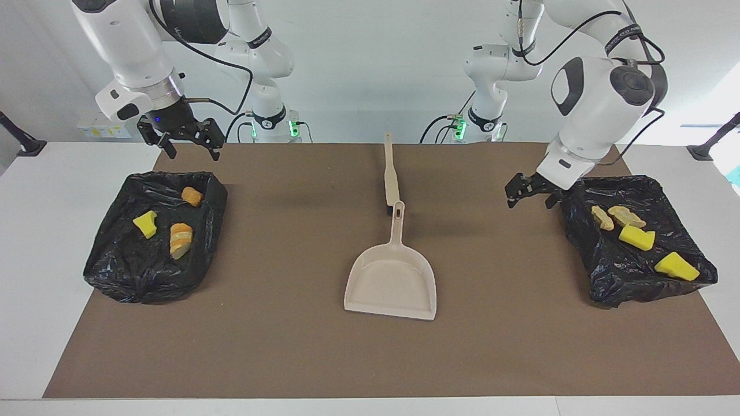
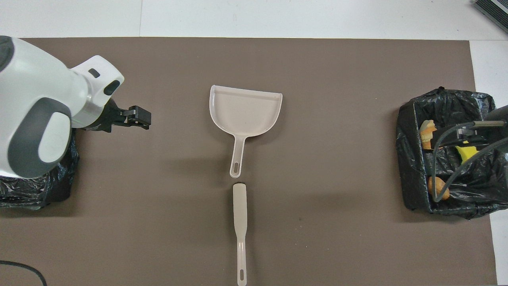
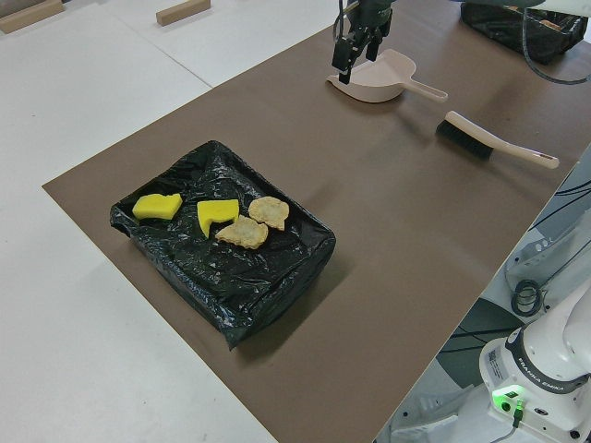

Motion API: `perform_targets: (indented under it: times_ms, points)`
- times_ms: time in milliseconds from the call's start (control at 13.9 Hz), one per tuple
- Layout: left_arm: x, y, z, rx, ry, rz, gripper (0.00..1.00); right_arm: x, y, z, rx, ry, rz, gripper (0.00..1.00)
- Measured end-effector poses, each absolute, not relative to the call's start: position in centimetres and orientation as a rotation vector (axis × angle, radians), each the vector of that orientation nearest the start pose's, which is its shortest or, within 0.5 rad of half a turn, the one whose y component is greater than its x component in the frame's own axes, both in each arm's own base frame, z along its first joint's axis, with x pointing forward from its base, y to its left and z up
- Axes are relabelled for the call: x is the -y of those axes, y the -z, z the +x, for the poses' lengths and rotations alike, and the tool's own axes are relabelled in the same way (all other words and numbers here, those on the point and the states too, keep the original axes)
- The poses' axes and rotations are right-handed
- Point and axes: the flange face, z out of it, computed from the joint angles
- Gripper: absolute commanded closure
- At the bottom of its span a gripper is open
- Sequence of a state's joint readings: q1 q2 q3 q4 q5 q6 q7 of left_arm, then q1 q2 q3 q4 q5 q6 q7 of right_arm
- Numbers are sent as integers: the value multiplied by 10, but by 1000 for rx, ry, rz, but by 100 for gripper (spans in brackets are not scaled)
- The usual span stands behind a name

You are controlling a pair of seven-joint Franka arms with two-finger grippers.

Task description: Sweep and dump trash in bin

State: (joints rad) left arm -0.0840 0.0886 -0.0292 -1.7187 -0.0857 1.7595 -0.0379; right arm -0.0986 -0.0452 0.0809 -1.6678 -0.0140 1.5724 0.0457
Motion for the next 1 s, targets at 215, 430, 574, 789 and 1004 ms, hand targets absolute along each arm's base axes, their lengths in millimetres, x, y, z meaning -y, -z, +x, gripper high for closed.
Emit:
perform_targets:
  times_ms: [215, 430, 574, 789, 1004]
  points:
    - [38, -539, 573, -110, -71, -3223, 0, 10, -604, 538, -100, -79, -3157, 0]
    - [35, -570, 558, -132, -41, -3187, 0, 10, -604, 538, -100, -79, -3157, 0]
    - [36, -597, 543, -141, -34, -3179, 0, 10, -604, 538, -100, -79, -3157, 0]
    - [33, -635, 518, -143, -36, -3164, 0, 10, -604, 538, -100, -79, -3157, 0]
    - [30, -662, 503, -142, -57, -3145, 0, 10, -604, 538, -100, -79, -3157, 0]
